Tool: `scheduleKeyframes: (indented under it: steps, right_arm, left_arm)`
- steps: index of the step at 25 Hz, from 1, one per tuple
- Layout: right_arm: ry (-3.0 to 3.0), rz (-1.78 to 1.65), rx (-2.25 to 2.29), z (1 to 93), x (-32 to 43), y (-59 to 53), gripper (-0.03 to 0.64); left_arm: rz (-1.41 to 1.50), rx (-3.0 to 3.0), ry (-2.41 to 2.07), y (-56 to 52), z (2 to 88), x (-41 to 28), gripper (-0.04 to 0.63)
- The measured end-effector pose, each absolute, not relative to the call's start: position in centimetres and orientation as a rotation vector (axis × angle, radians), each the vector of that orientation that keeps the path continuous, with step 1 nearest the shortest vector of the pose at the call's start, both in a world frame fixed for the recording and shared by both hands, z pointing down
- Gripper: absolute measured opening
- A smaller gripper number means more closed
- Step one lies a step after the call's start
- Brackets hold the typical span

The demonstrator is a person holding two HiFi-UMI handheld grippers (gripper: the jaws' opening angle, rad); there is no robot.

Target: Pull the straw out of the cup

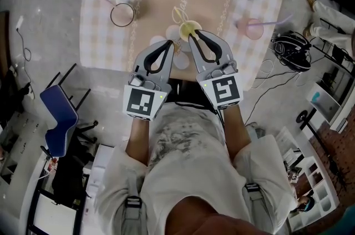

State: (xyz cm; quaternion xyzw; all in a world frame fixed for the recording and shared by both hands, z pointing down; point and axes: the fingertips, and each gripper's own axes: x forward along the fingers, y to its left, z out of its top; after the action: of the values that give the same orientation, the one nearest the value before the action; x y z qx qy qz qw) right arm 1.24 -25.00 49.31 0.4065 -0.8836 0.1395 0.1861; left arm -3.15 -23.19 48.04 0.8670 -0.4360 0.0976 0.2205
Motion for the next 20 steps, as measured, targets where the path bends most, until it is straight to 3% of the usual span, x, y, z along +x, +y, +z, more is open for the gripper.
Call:
scheduleKeyframes:
  steps: [20]
  right_arm:
    - [-2.426,0.472,1.103,53.0,0.4,-26.3,0.104]
  left_arm:
    - [0.278,2.382,-1.187,-24.8,50.0,-3.3,0.006]
